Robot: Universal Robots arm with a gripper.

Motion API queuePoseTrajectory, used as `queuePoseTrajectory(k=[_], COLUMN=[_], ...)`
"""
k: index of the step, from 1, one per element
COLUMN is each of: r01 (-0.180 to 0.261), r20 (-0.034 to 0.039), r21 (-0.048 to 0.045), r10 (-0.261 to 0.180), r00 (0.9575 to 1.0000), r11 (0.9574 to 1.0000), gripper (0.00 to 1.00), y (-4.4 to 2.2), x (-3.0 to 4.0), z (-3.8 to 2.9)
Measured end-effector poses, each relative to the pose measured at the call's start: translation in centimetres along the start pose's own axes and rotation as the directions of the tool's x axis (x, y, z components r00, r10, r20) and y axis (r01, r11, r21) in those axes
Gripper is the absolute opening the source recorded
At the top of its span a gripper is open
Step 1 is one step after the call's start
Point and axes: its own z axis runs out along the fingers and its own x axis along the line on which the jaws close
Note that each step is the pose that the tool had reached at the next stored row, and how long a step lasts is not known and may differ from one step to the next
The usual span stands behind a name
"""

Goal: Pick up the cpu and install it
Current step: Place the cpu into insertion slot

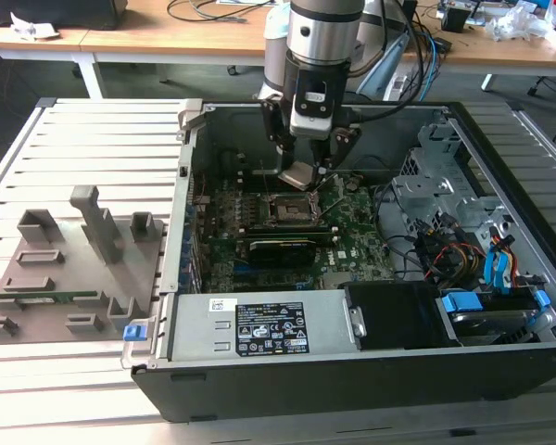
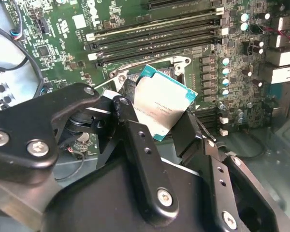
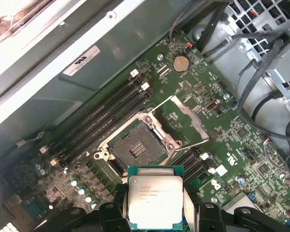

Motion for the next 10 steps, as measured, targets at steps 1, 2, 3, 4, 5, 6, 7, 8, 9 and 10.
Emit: queuePoseTrajectory(k=[1,2,3,4,5,6,7,8,9,10], r01=[-0.019,-0.034,-0.044,-0.053,-0.061,-0.068,-0.072,-0.082,-0.093,-0.109], r20=[-0.0010,-0.0016,-0.0021,-0.0025,-0.0027,-0.0029,-0.0030,-0.0034,-0.0039,-0.0047], r21=[0.0003,0.0006,0.0007,0.0010,0.0013,0.0016,0.0018,0.0021,0.0023,0.0027], r10=[0.019,0.034,0.044,0.053,0.061,0.068,0.072,0.082,0.093,0.109], r00=[0.9998,0.9994,0.9990,0.9986,0.9982,0.9977,0.9974,0.9966,0.9957,0.9941], r11=[0.9998,0.9994,0.9990,0.9986,0.9982,0.9977,0.9974,0.9966,0.9957,0.9941], gripper=[0.55,0.55,0.55,0.55,0.55,0.55,0.55,0.55,0.55,0.55], y=[0.00,0.00,0.00,0.00,0.00,0.00,0.00,0.00,0.00,0.00], x=[0.00,0.00,0.00,0.00,0.00,0.00,0.00,0.00,0.00,0.00], z=[0.00,0.00,0.01,0.01,0.02,0.02,0.02,0.03,0.04,0.05])
